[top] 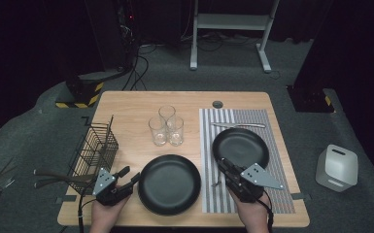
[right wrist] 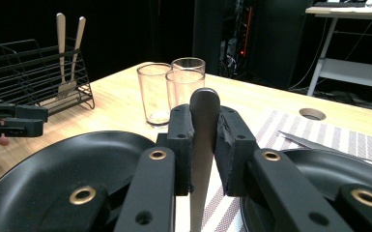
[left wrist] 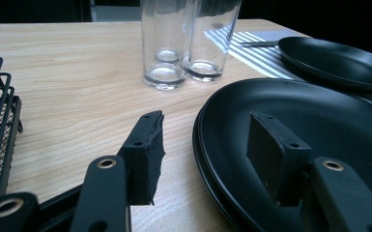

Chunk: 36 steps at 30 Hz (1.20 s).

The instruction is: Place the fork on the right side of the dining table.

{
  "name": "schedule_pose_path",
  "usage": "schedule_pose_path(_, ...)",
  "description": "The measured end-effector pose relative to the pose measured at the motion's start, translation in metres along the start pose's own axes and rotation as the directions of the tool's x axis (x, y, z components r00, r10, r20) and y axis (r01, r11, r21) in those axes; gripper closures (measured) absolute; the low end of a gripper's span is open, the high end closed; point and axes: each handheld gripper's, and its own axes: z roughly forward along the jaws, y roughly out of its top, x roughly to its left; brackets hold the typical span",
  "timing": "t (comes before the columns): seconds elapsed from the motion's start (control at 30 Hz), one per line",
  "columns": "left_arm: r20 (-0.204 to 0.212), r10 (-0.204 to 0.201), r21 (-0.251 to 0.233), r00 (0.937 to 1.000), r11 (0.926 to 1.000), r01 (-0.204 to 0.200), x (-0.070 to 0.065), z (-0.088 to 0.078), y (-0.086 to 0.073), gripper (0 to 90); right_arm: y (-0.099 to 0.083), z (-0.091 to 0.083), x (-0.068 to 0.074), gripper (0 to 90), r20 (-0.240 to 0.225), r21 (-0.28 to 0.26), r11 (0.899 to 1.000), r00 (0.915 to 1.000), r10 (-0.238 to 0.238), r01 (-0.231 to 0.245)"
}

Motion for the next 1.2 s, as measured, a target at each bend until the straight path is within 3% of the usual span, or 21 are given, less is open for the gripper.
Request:
schedule_pose_path(0.43,-0.001,-0.002,-0.013,1.0000,0.9999,0.002,0.000,-0.002,0.000,48.0,-0.002,-0.003,-0.004,77.2,0.009,0.000,1.000,1.0000,0.001,-0.001)
schedule_pose_path(1.2,-0.004,-0.004,-0.010,1.0000,0.9999,0.004,0.003,-0.001,0.000,48.0,-0.014,-0.024,-0.024,76.1,0.045,-0.017,0.998,0.9970,0.063,-0.063)
